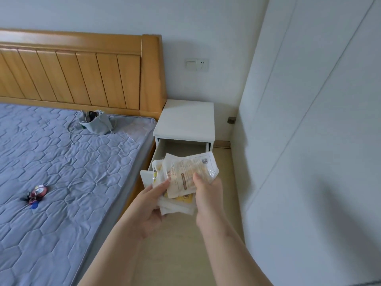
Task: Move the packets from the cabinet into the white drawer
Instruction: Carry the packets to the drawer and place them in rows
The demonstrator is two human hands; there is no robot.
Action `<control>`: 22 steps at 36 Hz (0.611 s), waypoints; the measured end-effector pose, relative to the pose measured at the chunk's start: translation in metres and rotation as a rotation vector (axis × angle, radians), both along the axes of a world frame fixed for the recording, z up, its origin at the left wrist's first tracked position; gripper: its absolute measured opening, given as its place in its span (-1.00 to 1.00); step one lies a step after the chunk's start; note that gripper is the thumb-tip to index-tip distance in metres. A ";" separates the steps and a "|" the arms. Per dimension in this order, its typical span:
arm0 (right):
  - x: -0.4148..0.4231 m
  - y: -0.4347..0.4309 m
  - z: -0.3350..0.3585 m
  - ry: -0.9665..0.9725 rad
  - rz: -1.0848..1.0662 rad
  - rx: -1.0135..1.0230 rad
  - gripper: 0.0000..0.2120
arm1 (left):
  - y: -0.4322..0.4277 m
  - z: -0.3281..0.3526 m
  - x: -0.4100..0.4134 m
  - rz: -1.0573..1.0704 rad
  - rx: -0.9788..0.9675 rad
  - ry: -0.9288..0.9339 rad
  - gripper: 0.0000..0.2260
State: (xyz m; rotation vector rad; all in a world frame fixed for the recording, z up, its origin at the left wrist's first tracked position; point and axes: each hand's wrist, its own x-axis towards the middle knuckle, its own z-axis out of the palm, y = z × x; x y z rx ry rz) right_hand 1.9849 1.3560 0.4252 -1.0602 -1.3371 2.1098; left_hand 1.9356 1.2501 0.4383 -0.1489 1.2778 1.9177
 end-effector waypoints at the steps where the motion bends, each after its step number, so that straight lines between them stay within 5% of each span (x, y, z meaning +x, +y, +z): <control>1: -0.012 0.006 -0.002 -0.004 0.003 -0.005 -0.81 | 0.006 -0.002 -0.010 0.032 -0.009 -0.010 -0.88; 10: -0.129 0.077 -0.026 -0.036 -0.108 -0.030 -0.72 | 0.054 -0.041 -0.142 0.212 -0.033 -0.063 -0.89; 16: -0.225 0.125 -0.027 0.079 -0.242 0.156 -0.83 | 0.106 -0.050 -0.259 0.134 -0.095 -0.005 -0.90; 22: -0.297 0.155 -0.035 0.138 -0.041 0.232 -0.81 | 0.157 -0.059 -0.339 0.014 -0.122 -0.007 -0.88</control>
